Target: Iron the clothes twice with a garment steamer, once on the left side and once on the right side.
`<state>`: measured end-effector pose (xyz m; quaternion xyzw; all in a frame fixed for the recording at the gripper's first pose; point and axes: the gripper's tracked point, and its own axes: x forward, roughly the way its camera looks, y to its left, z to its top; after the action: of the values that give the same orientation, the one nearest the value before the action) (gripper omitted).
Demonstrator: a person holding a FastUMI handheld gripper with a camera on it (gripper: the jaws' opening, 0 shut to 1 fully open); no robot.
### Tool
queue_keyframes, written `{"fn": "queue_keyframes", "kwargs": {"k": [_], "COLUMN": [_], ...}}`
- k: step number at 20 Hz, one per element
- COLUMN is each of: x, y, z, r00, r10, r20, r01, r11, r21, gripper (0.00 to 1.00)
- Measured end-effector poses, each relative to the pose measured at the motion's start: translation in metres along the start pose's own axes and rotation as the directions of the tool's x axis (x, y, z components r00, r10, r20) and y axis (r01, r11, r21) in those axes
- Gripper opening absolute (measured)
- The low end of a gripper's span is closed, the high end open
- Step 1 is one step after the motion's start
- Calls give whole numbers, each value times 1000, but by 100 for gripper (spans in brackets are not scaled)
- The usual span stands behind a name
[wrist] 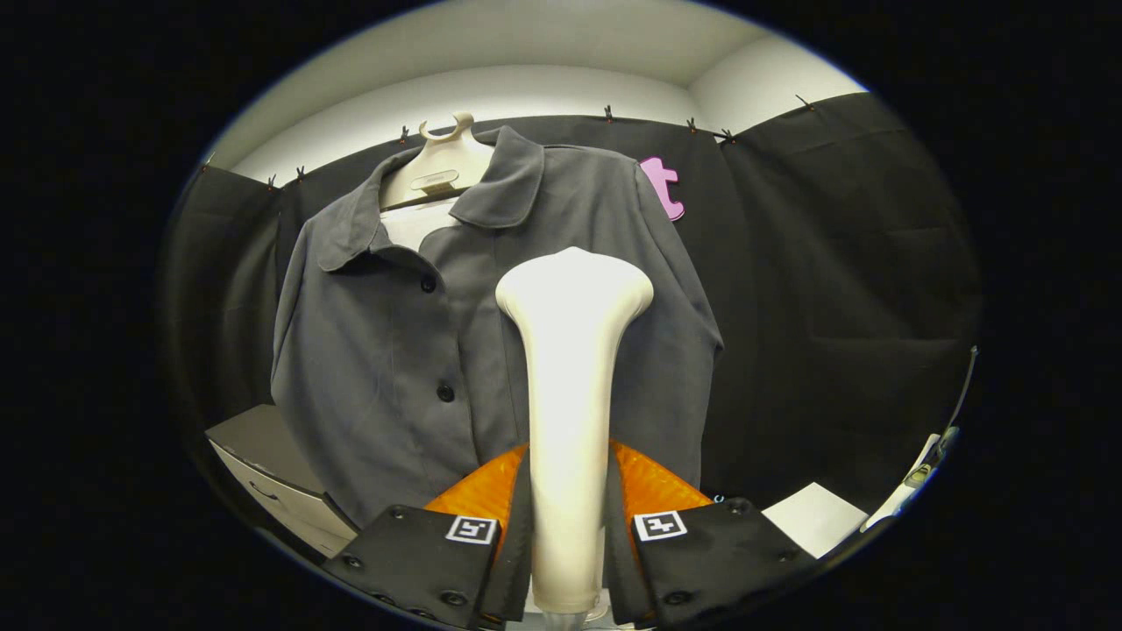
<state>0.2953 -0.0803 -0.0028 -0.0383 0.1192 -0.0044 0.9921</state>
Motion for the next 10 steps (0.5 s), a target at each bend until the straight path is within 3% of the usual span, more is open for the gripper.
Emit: {"fn": "queue_keyframes", "kwargs": {"k": [10], "x": [-9], "y": [-9], "z": [-48], "r00": [997], "r10": [-7], "r20": [-73], "r01": [7], "r11": [1000], "r21": [-1], "gripper": [43]}}
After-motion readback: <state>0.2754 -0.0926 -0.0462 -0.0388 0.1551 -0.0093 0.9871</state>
